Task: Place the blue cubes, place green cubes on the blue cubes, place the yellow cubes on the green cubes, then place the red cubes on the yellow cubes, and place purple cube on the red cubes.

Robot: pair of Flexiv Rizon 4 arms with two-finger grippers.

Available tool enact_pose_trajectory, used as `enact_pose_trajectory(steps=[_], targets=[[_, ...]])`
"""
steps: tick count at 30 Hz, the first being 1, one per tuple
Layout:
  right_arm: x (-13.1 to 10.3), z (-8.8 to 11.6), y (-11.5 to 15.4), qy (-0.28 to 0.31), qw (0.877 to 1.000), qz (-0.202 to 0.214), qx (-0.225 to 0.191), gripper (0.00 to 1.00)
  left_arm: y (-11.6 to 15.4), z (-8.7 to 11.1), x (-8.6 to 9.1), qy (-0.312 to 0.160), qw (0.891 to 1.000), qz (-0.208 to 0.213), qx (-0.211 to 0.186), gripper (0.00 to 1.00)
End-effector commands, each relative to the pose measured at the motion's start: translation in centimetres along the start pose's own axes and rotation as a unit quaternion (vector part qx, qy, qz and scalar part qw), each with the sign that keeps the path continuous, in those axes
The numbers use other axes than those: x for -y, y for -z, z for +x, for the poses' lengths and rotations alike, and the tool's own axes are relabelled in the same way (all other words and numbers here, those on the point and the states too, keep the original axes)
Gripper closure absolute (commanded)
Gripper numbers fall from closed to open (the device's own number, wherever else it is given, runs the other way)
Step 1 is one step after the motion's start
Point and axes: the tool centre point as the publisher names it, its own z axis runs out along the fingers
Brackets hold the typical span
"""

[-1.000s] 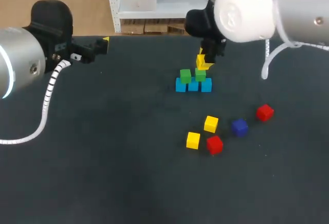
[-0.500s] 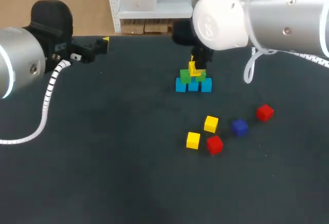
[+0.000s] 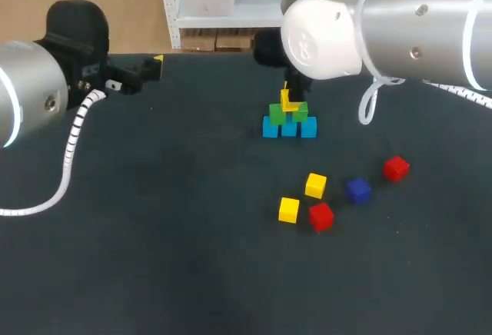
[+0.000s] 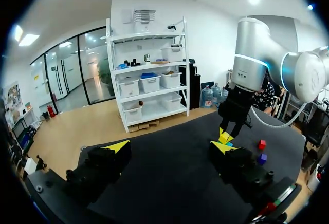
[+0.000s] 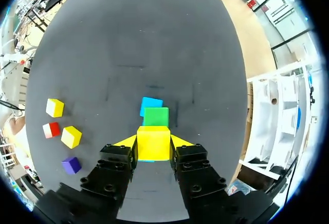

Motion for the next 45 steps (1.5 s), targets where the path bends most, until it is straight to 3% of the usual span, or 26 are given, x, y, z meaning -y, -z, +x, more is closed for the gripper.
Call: enact_pose_trajectory(steps=[1, 30, 37, 45], targets=[[0.37, -0.20, -0.33, -0.002, 1.000, -0.001, -0.002, 1.00, -0.13, 0.15, 0.14, 0.001, 1.000, -0.003, 0.004, 0.00], [1.09, 0.00, -0.95, -0.009, 1.000, -0.002, -0.008, 1.00, -0.13, 0.15, 0.14, 0.001, 1.000, -0.003, 0.004, 0.00], [0.96, -0.03, -0.93, -0.007, 1.000, -0.003, -0.008, 0.93, -0.13, 0.15, 0.14, 0.001, 1.000, -0.003, 0.004, 0.00], [0.77, 0.13, -1.10, -0.001, 1.000, -0.002, -0.014, 0.69, -0.13, 0.15, 0.14, 0.001, 1.000, -0.003, 0.004, 0.00]])
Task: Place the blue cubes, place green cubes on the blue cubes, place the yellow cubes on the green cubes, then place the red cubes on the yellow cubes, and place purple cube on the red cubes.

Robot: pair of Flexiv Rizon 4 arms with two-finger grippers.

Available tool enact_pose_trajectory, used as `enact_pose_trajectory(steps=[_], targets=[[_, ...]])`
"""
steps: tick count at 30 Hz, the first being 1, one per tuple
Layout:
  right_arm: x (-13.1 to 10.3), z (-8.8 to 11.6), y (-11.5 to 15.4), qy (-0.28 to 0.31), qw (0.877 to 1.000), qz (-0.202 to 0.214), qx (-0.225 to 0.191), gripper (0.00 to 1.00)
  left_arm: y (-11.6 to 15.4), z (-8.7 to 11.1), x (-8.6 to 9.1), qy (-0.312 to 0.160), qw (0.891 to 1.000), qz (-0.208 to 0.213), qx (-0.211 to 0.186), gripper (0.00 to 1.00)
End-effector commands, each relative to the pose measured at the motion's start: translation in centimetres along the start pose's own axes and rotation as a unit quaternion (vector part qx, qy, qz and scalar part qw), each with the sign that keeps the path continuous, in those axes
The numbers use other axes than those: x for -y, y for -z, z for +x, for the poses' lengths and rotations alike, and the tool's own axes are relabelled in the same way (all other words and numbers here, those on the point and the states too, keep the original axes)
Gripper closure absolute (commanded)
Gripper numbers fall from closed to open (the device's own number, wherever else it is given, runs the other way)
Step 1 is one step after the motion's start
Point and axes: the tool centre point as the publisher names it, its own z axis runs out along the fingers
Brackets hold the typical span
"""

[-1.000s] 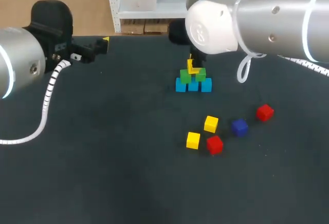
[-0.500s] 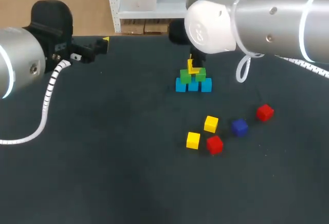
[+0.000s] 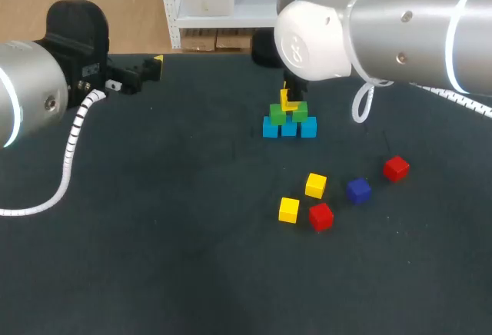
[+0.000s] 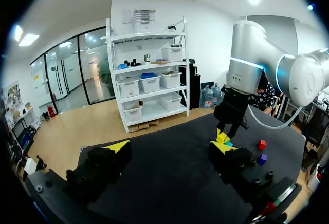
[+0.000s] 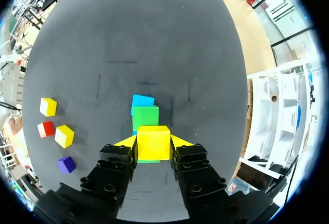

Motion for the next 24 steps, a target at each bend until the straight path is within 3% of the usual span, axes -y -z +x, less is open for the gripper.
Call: enact_pose_trajectory(steps=[1, 7, 15, 16, 17, 20, 21, 24], targets=[[-0.08, -0.02, -0.12, 0.001, 1.000, -0.001, -0.001, 0.68, -0.13, 0.15, 0.14, 0.001, 1.000, -0.003, 0.004, 0.00], [-0.21, -0.06, -0.22, 0.001, 1.000, -0.002, -0.002, 0.58, -0.13, 0.15, 0.14, 0.001, 1.000, -0.003, 0.004, 0.00], [-0.28, -0.23, -0.31, -0.004, 1.000, -0.006, 0.002, 0.53, -0.13, 0.15, 0.14, 0.001, 1.000, -0.003, 0.004, 0.00], [-0.28, -0.24, -0.29, -0.004, 1.000, -0.005, 0.003, 0.49, -0.13, 0.15, 0.14, 0.001, 1.000, -0.003, 0.004, 0.00], [-0.26, -0.25, -0.24, -0.005, 1.000, -0.005, 0.004, 0.25, -0.13, 0.15, 0.14, 0.001, 1.000, -0.003, 0.004, 0.00], [-0.17, -0.19, 0.00, -0.009, 1.000, 0.000, 0.008, 0.13, -0.13, 0.15, 0.14, 0.001, 1.000, -0.003, 0.004, 0.00], [-0.11, -0.14, 0.12, -0.011, 1.000, 0.000, 0.010, 0.00, -0.13, 0.15, 0.14, 0.001, 1.000, -0.003, 0.004, 0.00], [-0.02, 0.06, 0.59, -0.018, 1.000, 0.000, 0.013, 0.00, -0.13, 0.15, 0.14, 0.001, 1.000, -0.003, 0.004, 0.00]])
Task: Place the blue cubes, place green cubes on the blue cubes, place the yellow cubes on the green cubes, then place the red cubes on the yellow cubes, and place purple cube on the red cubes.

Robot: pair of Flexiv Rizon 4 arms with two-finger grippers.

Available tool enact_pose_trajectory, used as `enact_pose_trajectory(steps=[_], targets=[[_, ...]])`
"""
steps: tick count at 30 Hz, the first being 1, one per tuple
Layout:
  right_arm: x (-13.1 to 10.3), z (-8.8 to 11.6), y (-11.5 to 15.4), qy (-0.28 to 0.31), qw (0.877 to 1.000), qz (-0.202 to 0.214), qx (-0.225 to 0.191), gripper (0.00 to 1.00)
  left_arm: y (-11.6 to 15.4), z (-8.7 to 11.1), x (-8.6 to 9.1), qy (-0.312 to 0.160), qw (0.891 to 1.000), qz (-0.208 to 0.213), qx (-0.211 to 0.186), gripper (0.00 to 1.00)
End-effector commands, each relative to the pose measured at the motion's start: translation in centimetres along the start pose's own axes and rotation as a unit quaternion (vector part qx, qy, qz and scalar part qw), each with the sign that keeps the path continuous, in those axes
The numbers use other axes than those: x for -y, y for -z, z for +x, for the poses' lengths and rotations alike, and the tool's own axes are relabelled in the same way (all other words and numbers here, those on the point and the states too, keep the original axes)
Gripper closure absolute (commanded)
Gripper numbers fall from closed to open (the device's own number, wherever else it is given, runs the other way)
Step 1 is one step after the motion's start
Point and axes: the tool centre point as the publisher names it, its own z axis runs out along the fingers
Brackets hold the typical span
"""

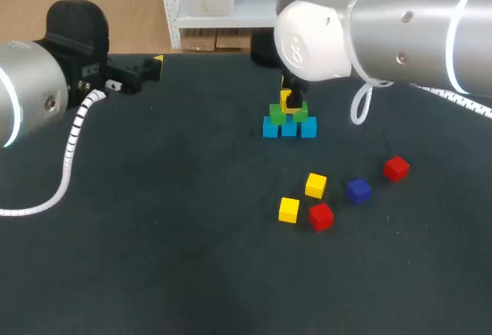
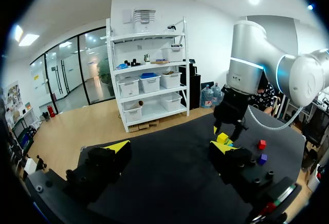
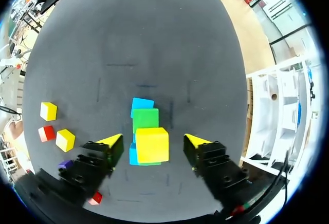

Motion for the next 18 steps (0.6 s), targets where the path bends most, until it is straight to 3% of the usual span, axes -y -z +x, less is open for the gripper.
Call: enact_pose_trajectory(steps=[1, 10, 18], targets=[[-0.1, 0.4, 0.9, -0.006, 1.000, 0.000, 0.006, 0.00, -0.1, 0.2, 0.1, 0.001, 1.000, -0.003, 0.004, 0.00], [-0.8, 1.9, 4.2, -0.031, 0.999, 0.022, 0.030, 0.00, -0.1, 0.2, 0.1, 0.001, 1.000, -0.003, 0.004, 0.00], [-3.9, 4.9, 5.7, -0.097, 0.992, 0.038, 0.074, 0.00, -0.1, 0.2, 0.1, 0.001, 1.000, -0.003, 0.004, 0.00]])
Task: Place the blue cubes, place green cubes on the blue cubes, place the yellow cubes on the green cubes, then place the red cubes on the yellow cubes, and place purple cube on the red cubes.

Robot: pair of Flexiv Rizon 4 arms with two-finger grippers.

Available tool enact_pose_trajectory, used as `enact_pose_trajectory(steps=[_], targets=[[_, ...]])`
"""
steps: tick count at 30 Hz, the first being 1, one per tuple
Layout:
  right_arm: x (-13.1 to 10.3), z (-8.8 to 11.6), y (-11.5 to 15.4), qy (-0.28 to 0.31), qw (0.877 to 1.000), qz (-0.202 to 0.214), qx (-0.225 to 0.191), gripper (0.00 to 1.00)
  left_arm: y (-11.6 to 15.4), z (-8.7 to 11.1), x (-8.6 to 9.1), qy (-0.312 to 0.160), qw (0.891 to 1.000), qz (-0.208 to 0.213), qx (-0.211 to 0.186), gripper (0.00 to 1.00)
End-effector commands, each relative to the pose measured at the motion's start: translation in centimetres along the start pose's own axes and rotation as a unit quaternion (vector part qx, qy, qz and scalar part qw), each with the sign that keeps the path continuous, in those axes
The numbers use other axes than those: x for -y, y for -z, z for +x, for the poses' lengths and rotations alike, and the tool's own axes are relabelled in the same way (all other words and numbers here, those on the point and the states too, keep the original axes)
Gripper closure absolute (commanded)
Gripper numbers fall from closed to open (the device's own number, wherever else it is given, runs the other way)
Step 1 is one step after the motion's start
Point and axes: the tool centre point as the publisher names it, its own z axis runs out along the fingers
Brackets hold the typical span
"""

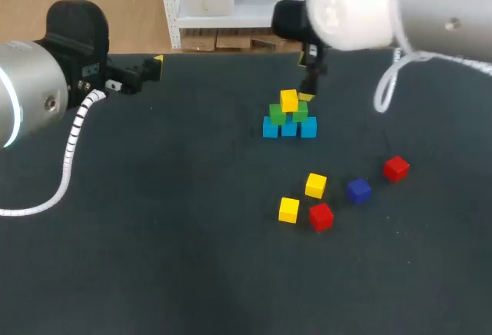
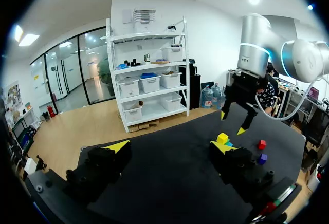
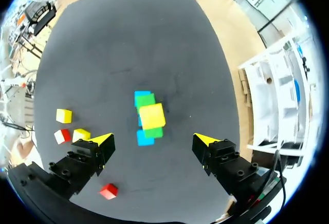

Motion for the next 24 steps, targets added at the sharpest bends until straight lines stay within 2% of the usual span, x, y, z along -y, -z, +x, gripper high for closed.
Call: enact_pose_trajectory(steps=[1, 6, 10, 24], targets=[[-3.1, 3.1, 0.8, -0.019, 0.998, 0.041, 0.037, 0.00, -0.1, 0.2, 0.1, 0.001, 1.000, -0.003, 0.004, 0.00], [-5.1, 4.4, 0.5, -0.059, 0.996, 0.045, 0.051, 0.00, -0.1, 0.2, 0.1, 0.001, 1.000, -0.003, 0.004, 0.00], [-6.9, 4.3, 0.0, -0.076, 0.994, 0.031, 0.065, 0.00, -0.1, 0.2, 0.1, 0.001, 1.000, -0.003, 0.004, 0.00], [-11.4, 3.9, -2.4, -0.073, 0.996, 0.032, 0.036, 0.00, -0.1, 0.2, 0.1, 0.001, 1.000, -0.003, 0.004, 0.00]])
